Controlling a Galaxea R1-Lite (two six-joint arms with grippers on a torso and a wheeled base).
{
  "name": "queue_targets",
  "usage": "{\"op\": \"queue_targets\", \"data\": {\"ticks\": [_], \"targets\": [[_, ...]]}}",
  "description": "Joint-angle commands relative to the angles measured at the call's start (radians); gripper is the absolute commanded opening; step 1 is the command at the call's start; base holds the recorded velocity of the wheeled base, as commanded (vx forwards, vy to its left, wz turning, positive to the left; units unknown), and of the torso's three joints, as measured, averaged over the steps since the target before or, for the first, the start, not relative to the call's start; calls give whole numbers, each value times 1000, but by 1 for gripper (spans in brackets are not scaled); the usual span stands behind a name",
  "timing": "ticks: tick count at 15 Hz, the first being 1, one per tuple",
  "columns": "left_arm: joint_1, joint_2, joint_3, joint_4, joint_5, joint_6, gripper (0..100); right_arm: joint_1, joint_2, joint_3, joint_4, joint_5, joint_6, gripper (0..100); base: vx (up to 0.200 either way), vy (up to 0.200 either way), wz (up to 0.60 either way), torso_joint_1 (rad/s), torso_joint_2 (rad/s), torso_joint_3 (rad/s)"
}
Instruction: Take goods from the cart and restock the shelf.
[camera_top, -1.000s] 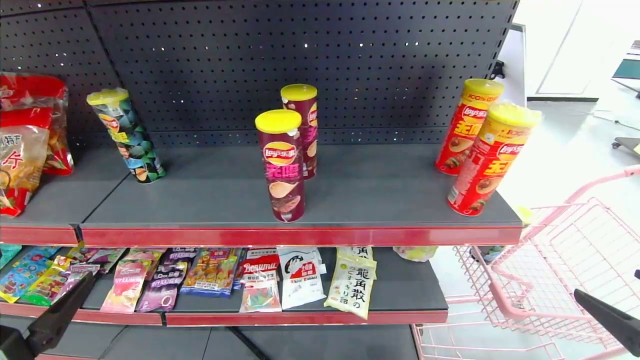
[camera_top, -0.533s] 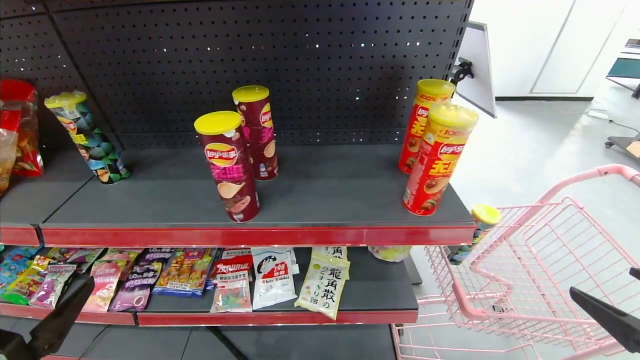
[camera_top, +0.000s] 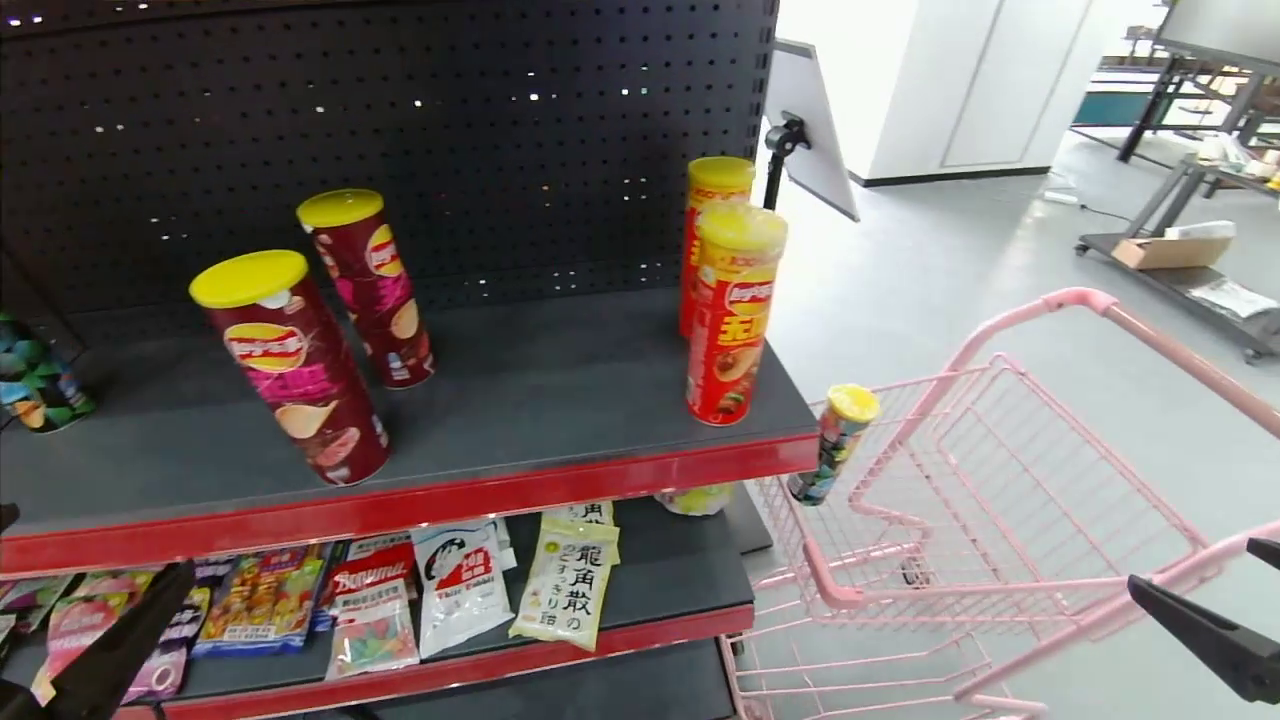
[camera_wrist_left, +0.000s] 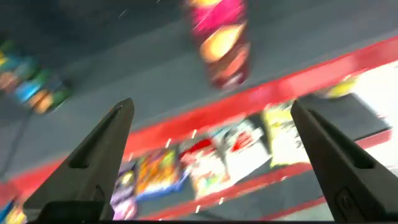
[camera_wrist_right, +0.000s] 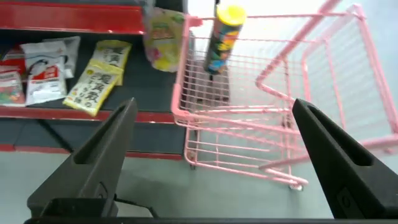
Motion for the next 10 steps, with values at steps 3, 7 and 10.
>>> {"op": "queue_targets", "data": {"ticks": [3,7,10], "targets": [[0,-12,4,0,-1,1,100,0,9,2,0,1,0,100,0,0,-400,2,5,2],[0,-29,17,4,-1,-1,100,-6,48,-4,-27,-4,-2,100,0,0,0,0,0,0],[2,-35,19,20,2,1,100,-6,51,-2,-34,-5,-2,100,0,0,0,-80,174,101]]}}
